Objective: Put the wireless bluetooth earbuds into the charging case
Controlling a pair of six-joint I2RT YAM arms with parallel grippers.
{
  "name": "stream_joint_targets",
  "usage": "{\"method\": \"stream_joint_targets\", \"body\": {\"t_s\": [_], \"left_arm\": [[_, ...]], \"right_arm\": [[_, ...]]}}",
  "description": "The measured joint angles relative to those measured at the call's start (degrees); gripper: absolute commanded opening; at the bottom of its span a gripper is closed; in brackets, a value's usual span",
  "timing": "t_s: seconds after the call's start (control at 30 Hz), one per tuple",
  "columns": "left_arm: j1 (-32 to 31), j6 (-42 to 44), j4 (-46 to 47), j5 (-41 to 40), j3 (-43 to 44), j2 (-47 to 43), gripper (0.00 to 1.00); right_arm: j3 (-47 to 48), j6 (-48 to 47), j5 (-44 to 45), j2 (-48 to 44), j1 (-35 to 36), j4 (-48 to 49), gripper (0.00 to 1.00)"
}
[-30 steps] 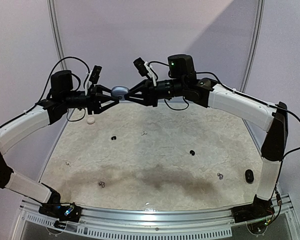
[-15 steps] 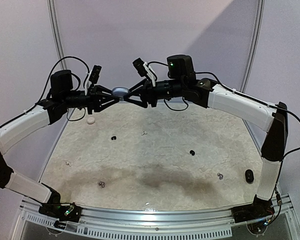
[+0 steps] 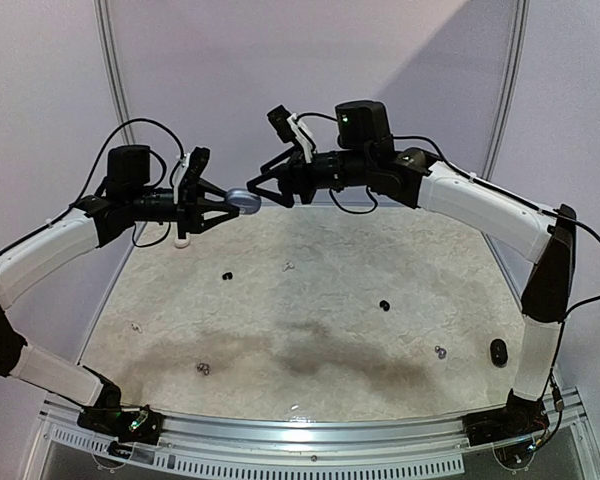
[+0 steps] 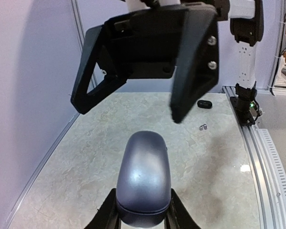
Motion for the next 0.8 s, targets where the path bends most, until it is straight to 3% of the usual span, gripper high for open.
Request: {"method": "stream_joint_targets", "body": {"t_s": [0.37,0.8], "left_arm": [[0.0,-5.1,1.6,-0.4,0.2,0.0,0.00],[0.0,2.5,-1.9,1.2,1.0,0.2,0.00]], "right_arm": [[0.0,-6.1,-1.8,0.5,1.9,-2.8,0.81],[4.3,-6.3,3.7,4.4,2.3,-7.7,0.64]]}}
